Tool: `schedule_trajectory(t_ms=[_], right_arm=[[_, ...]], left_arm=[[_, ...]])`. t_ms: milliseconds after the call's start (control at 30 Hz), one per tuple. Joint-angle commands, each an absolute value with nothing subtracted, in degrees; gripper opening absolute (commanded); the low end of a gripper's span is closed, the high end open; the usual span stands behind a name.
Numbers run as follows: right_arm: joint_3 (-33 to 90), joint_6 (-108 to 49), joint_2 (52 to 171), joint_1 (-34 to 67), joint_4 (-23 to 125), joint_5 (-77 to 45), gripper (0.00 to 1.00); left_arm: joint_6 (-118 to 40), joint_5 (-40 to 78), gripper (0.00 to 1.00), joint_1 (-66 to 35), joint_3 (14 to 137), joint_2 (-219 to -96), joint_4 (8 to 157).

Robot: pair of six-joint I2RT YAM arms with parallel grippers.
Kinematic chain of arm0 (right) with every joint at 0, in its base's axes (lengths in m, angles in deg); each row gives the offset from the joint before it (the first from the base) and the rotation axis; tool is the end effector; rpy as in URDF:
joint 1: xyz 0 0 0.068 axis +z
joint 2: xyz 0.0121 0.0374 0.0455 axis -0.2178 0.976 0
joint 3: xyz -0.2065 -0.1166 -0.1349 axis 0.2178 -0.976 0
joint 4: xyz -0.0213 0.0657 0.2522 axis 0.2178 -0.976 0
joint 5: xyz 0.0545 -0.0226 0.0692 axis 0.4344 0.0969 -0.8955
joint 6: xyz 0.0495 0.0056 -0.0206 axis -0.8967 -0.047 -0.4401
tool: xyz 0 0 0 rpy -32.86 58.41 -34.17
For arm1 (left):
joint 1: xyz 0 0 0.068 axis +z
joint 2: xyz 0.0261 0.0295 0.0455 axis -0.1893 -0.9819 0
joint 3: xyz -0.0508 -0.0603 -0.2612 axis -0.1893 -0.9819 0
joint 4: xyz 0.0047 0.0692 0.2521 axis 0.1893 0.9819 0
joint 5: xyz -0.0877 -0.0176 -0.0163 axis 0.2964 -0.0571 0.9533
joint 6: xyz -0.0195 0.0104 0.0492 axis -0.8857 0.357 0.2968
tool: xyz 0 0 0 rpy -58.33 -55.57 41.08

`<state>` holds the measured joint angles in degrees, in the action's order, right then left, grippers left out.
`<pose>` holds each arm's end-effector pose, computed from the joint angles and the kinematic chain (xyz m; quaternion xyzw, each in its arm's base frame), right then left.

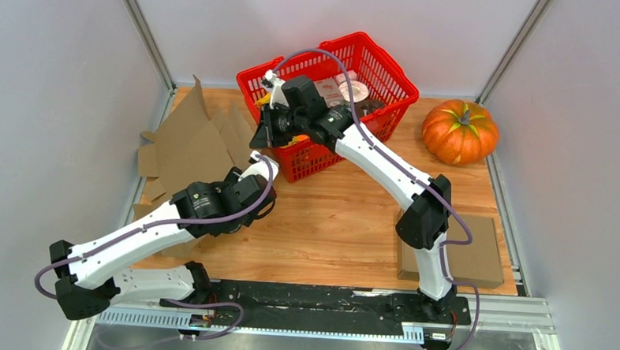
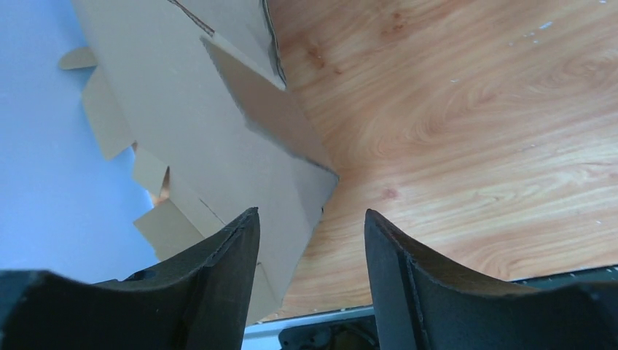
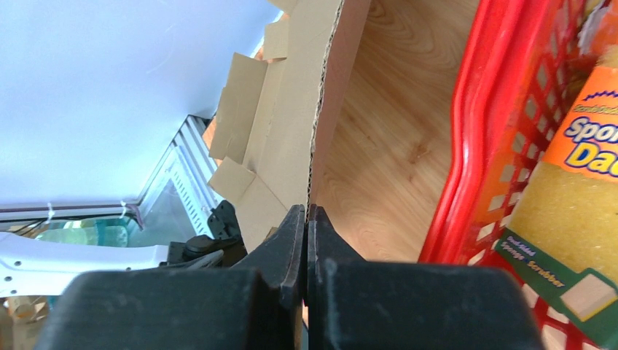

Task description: Fold the paper box

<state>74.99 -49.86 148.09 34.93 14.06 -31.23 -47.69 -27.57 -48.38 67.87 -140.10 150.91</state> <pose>0.3080 0.3563 0.3699 -0.2447 0.8300 0.4224 0.2699 0.1054 -0.1344 0.3346 0.2240 0.8905 0.0882 0.3861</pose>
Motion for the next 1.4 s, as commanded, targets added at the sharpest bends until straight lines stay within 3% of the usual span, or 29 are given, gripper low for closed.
schedule_trajectory(t_ms=[0, 267, 433, 467, 567, 600, 633, 733, 800, 833, 900, 967, 1067, 1200, 1367], right_arm=[[76.2, -53.5, 147.4, 35.4, 15.9, -35.4, 0.0], [75.8, -55.8, 145.3, 35.4, 17.0, -37.2, 0.0], [74.5, -56.6, 143.0, 35.4, 17.7, -38.6, 0.0], [74.5, -56.5, 142.7, 35.3, 17.7, -38.7, 0.0], [76.1, -54.6, 142.9, 35.3, 16.1, -38.5, 0.01], [77.9, -53.1, 142.8, 35.4, 13.7, -38.3, 0.08], [78.8, -51.5, 142.7, 35.3, 12.4, -38.1, 0.31], [77.7, -44.7, 138.9, 35.4, 8.6, -32.9, 0.72], [71.8, -40.3, 131.7, 35.4, 12.7, -29.3, 0.84], [62.5, -38.8, 128.4, 35.6, 15.7, -28.3, 0.94], [52.2, -35.1, 118.0, 36.2, 27.5, -26.7, 1.0], [36.2, -31.4, 108.8, 40.2, 35.6, -24.3, 1.0], [21.9, -26.4, 101.8, 46.9, 47.4, -17.3, 1.0], [15.8, -19.2, 98.1, 56.6, 55.6, -2.8, 1.0], [25.2, -5.3, 103.7, 63.0, 49.6, 17.9, 1.0]], left_arm=[[-47.2, -31.5, 0.64, -48.7, 67.7, -142.5, 149.0], [-44.0, -34.9, 0.62, -46.6, 68.8, -145.9, 147.4], [-43.5, -37.1, 0.34, -44.6, 69.2, -144.9, 147.2], [-43.4, -37.1, 0.18, -44.5, 69.4, -144.6, 147.2], [-44.2, -37.0, 0.01, -44.5, 70.9, -141.7, 148.4], [-44.9, -36.7, 0.0, -44.5, 71.4, -140.5, 148.9], [-45.7, -36.4, 0.0, -44.5, 72.8, -137.7, 149.4], [-50.4, -32.3, 0.0, -42.3, 77.7, -131.1, 150.2], [-54.7, -31.6, 0.0, -41.4, 80.4, -128.3, 149.0], [-56.1, -31.3, 0.0, -40.9, 83.0, -126.0, 148.2], [-60.0, -30.4, 0.0, -39.8, 85.9, -123.6, 143.1], [-63.3, -30.9, 0.0, -39.5, 88.3, -123.2, 138.7], [-72.9, -33.9, 0.0, -39.4, 92.8, -124.4, 135.8], [-87.7, -38.8, 0.0, -39.4, 98.5, -127.9, 139.5], [-94.9, -39.9, 0.0, -39.4, 102.4, -130.5, 146.6]])
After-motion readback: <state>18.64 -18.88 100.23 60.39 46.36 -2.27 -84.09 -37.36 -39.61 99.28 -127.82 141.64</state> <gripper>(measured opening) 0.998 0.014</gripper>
